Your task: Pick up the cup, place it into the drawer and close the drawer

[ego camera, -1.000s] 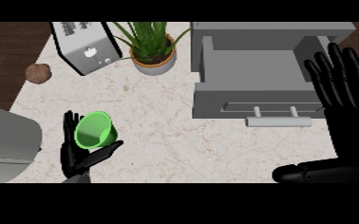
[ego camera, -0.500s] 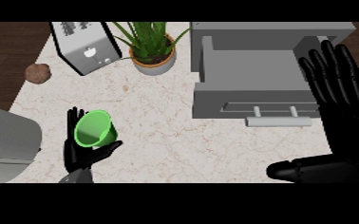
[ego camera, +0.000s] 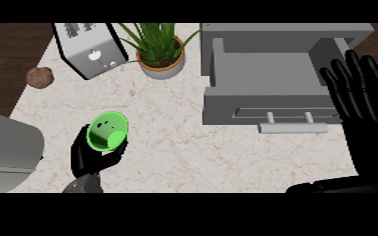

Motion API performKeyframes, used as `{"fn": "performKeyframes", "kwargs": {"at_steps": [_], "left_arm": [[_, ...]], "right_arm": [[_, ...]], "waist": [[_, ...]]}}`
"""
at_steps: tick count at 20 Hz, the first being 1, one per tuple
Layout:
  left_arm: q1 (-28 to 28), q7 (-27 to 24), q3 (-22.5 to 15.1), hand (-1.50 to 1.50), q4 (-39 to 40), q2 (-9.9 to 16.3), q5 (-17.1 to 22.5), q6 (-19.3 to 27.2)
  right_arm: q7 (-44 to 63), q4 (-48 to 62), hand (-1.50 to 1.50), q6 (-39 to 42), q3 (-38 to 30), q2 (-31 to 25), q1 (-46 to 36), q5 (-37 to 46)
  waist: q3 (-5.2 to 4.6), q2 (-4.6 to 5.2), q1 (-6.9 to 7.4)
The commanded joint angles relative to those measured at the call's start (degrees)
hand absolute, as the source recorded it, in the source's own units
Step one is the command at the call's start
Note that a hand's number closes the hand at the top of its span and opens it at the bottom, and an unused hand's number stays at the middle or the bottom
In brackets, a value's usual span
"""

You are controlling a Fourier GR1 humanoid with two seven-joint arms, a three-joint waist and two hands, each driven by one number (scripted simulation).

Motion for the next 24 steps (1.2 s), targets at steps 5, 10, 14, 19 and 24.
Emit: {"fn": "performKeyframes", "kwargs": {"at_steps": [5,10,14,19,24], "left_arm": [[-2.15,-7.14,1.29,1.5,0.03,-0.25,-1.07,5.05],[-3.41,-4.37,-1.85,1.5,1.44,4.19,-3.23,-4.42],[-4.97,-0.59,-2.84,1.5,-4.68,3.77,-1.78,-5.72],[0.86,2.08,-8.26,1.5,-15.77,2.99,-3.46,-7.87],[3.17,14.6,-13.46,1.5,-33.29,0.23,-3.36,-2.53]], "right_arm": [[0.57,0.32,-1.5,-0.27,-1.91,-0.76,-2.02,-1.07],[0.08,-0.19,-1.5,0.76,-0.69,-0.23,0.07,-1.42],[-1.64,3.81,-1.5,0.35,-0.77,-0.31,-2.58,0.53],[-2.49,-0.18,-1.5,2.44,-1.05,-0.57,4.52,-0.95],[0.41,1.12,-1.5,-0.94,-1.14,0.14,-0.75,0.59]], "waist": [[0.01,0.0,0.06],[-0.02,0.05,-0.25],[0.01,-0.02,0.18],[0.08,-0.28,0.3],[0.11,-0.38,1.06]]}}
